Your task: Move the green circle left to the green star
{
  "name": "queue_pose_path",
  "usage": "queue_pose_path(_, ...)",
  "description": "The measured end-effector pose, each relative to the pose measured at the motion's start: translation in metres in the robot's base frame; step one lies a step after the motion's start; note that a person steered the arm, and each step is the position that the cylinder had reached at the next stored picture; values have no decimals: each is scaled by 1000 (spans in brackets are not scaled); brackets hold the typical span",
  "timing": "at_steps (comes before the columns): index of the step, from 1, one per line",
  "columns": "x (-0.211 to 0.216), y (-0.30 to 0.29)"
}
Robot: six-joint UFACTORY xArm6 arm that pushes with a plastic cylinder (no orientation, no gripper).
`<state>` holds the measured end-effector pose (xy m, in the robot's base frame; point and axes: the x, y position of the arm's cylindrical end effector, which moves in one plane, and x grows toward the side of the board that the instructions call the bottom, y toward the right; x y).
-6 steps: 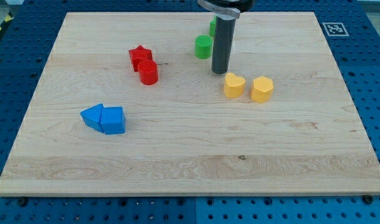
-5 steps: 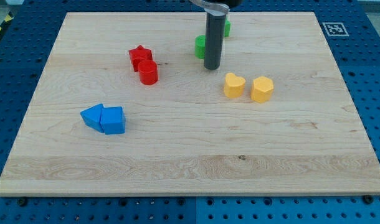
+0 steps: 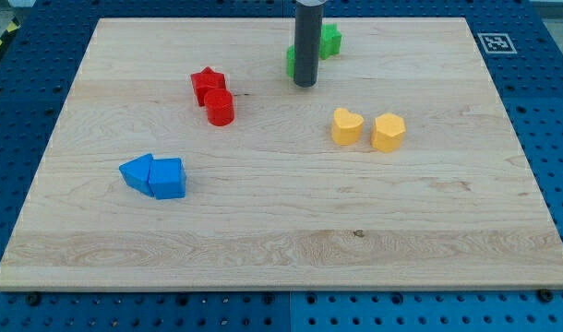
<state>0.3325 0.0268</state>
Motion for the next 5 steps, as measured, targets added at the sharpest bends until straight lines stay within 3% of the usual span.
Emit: queue_pose_path(5, -61, -14)
